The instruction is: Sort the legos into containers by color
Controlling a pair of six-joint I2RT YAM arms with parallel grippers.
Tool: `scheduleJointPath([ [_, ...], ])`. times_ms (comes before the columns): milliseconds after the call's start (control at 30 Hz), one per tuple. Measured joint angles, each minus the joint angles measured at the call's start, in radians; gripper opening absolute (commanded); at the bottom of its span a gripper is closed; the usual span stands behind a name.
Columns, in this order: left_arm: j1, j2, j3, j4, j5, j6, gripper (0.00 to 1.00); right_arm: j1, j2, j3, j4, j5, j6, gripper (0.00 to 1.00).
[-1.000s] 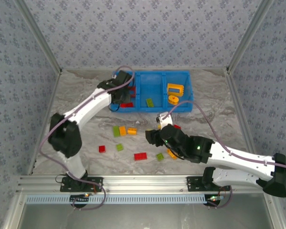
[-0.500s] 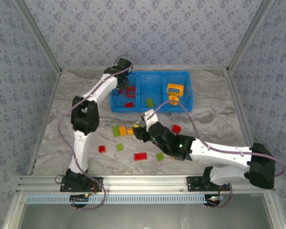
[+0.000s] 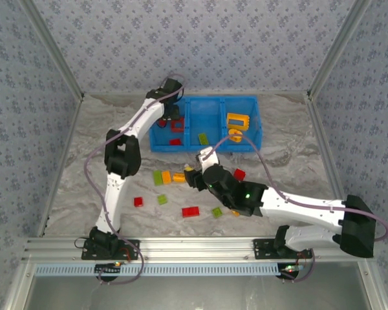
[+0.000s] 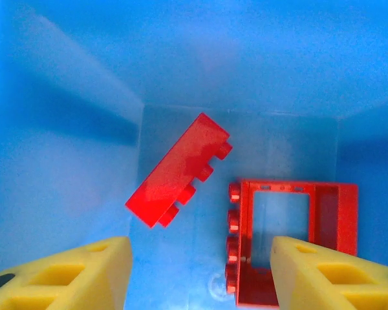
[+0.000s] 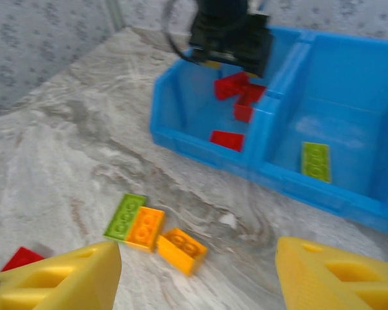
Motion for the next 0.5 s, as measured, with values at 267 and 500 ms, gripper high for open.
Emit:
scheduleJointPath([
  [267,-0.083,-0.417,-0.314,0.088,-0.005,-0.024,0.65,-0.129,-0.088,0.118,-0.634,0.116,0.445,0.67],
  [500,-0.35,-0.88,-0.782,0.333,0.055,0.017,0.66,-0.278,-0.173,0.024,-0.949,-0.034,0.775,0.82],
])
